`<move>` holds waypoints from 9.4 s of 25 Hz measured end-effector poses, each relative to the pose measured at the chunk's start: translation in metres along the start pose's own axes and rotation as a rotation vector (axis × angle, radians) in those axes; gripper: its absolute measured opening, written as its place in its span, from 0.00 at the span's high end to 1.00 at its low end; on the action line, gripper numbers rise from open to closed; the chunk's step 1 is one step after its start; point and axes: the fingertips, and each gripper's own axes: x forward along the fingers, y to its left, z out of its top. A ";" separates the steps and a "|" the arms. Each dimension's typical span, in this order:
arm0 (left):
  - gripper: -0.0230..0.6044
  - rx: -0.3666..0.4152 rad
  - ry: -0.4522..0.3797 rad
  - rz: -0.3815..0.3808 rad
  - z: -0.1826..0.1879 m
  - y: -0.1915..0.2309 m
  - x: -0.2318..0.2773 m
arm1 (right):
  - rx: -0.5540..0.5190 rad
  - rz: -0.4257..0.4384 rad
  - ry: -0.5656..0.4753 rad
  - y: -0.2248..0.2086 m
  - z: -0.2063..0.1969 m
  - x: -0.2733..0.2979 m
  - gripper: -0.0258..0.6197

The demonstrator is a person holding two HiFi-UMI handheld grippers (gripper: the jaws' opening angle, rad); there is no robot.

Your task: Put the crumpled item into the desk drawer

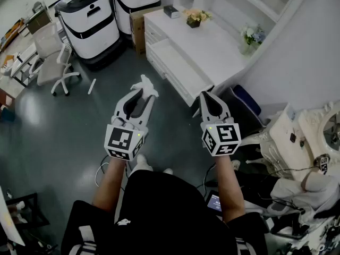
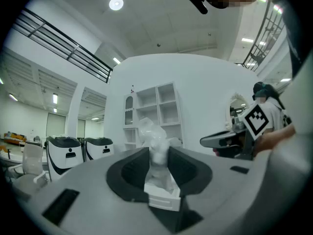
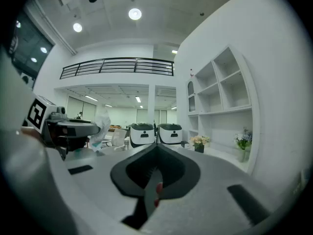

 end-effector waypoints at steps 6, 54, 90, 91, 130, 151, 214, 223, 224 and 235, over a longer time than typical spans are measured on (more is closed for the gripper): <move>0.79 -0.006 0.009 0.001 -0.003 -0.009 -0.001 | 0.023 0.027 -0.003 0.000 -0.006 -0.010 0.96; 0.79 -0.045 0.059 -0.032 -0.051 0.043 0.149 | 0.055 -0.007 0.068 -0.095 -0.045 0.115 0.96; 0.79 -0.120 0.197 -0.210 -0.125 0.215 0.413 | 0.110 -0.134 0.198 -0.202 -0.061 0.391 0.96; 0.79 -0.124 0.202 -0.215 -0.129 0.215 0.417 | 0.114 -0.142 0.203 -0.204 -0.064 0.391 0.96; 0.79 0.005 0.518 -0.356 -0.271 0.126 0.503 | 0.246 -0.105 0.336 -0.315 -0.159 0.422 0.96; 0.79 0.227 0.798 -0.680 -0.378 0.075 0.494 | 0.301 -0.097 0.430 -0.329 -0.222 0.420 0.96; 0.78 0.658 1.082 -1.069 -0.548 -0.002 0.485 | 0.433 -0.089 0.596 -0.317 -0.335 0.386 0.96; 0.78 0.634 1.113 -1.070 -0.554 -0.002 0.484 | 0.432 -0.070 0.622 -0.311 -0.342 0.387 0.96; 0.78 0.630 1.114 -1.071 -0.554 -0.002 0.484 | 0.433 -0.071 0.623 -0.311 -0.342 0.387 0.96; 0.74 0.609 1.108 -1.070 -0.553 -0.001 0.486 | 0.436 -0.074 0.630 -0.311 -0.344 0.388 0.96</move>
